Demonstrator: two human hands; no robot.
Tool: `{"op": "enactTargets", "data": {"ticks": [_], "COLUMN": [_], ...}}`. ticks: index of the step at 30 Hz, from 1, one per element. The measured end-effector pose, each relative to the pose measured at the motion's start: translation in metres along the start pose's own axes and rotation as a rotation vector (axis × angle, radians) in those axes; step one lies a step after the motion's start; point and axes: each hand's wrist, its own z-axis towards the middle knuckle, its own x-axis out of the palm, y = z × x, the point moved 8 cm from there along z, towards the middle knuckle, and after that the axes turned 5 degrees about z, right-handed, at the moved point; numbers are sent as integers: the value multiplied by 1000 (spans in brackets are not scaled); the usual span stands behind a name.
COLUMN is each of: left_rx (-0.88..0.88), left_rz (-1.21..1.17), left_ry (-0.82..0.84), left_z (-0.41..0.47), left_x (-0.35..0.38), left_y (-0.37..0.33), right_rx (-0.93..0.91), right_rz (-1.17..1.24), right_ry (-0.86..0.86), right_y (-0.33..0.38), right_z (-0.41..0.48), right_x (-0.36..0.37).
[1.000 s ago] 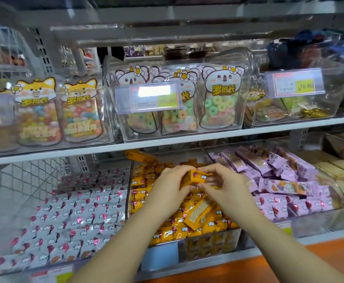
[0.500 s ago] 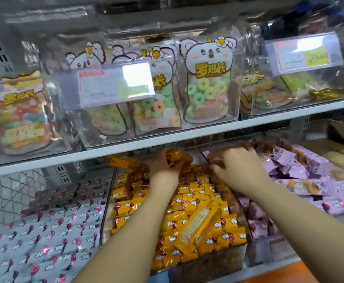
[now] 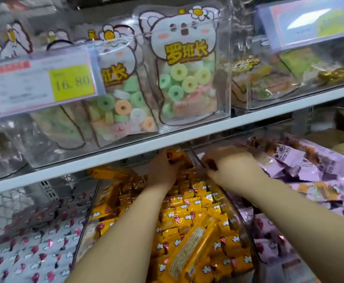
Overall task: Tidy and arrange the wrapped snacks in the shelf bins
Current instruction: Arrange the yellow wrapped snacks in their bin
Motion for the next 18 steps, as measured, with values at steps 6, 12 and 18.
{"op": "enactTargets", "data": {"ticks": [6,12,18], "left_rx": [-61,-156,-140], "left_rz": [-100,-305,-470], "left_ry": [72,50,134], "left_z": [14,11,7], "left_x": [-1,5,13], "left_y": [9,23,36], "right_rx": [8,11,12], "right_rz": [23,74,66], "right_ry": [-14,-14,-14], "right_y": [-3,-5,-3], "right_z": [2,2,2], "right_x": [7,7,7]}}
